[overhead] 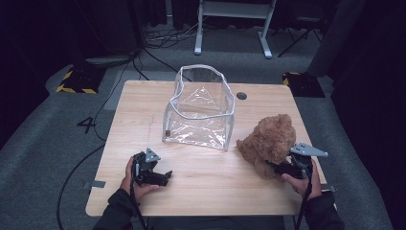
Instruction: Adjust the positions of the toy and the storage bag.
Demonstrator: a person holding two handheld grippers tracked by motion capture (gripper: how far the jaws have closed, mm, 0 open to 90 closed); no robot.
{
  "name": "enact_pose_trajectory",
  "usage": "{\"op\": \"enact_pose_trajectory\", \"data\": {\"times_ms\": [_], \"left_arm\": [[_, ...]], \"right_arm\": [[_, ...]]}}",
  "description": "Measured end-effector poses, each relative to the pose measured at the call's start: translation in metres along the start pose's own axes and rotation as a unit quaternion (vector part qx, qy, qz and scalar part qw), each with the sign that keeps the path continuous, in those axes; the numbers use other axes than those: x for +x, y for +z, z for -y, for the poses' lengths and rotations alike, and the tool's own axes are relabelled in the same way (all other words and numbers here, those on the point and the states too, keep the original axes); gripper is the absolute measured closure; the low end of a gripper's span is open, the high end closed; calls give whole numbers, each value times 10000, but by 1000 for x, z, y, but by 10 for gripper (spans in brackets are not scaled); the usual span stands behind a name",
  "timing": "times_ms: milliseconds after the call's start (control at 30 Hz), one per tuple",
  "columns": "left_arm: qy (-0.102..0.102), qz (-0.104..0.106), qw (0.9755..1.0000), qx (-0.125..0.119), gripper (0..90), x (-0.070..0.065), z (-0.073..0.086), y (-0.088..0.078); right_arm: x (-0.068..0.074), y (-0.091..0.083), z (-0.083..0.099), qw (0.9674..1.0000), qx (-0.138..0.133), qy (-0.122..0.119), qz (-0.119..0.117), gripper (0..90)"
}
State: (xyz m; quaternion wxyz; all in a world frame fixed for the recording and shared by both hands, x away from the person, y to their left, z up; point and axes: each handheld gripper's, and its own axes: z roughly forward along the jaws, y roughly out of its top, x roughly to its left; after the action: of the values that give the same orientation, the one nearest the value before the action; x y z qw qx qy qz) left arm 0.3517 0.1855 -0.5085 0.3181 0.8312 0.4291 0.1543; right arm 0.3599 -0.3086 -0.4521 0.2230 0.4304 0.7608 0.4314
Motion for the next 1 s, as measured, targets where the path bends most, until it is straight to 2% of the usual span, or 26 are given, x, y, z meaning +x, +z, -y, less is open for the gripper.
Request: {"op": "enact_pose_trajectory", "data": {"times_ms": [67, 100, 200, 333, 400, 500, 600, 700, 733, 833, 900, 1000], "left_arm": [[2, 3, 10000, 3, 1, 0, 0, 0], [1, 3, 10000, 3, 1, 0, 0, 0], [-6, 4, 10000, 3, 1, 0, 0, 0], [-7, -6, 10000, 10, 2, 0, 0, 0], [18, -3, 10000, 19, 10, 0, 0, -1], [-74, -14, 10000, -27, 48, -1, -1, -2], [-131, -2, 9998, -117, 165, 2, -1, -4], [-209, 105, 9996, -176, 164, 6, -3, -3], [-239, 136, 9995, -185, 160, 7, -3, -3], [-219, 37, 9994, -263, 159, 8, -6, -3], [-241, 78, 9992, -325, 161, 10, -9, -4], [-282, 81, 9984, -485, 160, 13, -14, -7]], "right_arm": [[-3, -1, 0, 10000, -28, -9, -3, 270], [-9, -2, 1, 9999, -61, -49, 84, 278], [-16, -5, 2, 9999, -97, 14, 105, 278], [-19, -8, 3, 9999, -121, 42, 29, 277], [-18, -11, 3, 9999, -117, -39, 44, 277], [-16, -12, 4, 9999, -71, -65, 83, 277], [-14, -12, 7, 9999, -14, -131, 31, 274], [-12, -12, 9, 9998, -7, -201, -20, 273], [-9, -13, 10, 9995, 9, -307, -73, 273], [-6, -14, 12, 9990, 20, -430, -154, 274], [-2, -16, 15, 9984, 53, -493, -276, 274], [-2, -17, 16, 9986, 35, -462, -271, 271]]}}
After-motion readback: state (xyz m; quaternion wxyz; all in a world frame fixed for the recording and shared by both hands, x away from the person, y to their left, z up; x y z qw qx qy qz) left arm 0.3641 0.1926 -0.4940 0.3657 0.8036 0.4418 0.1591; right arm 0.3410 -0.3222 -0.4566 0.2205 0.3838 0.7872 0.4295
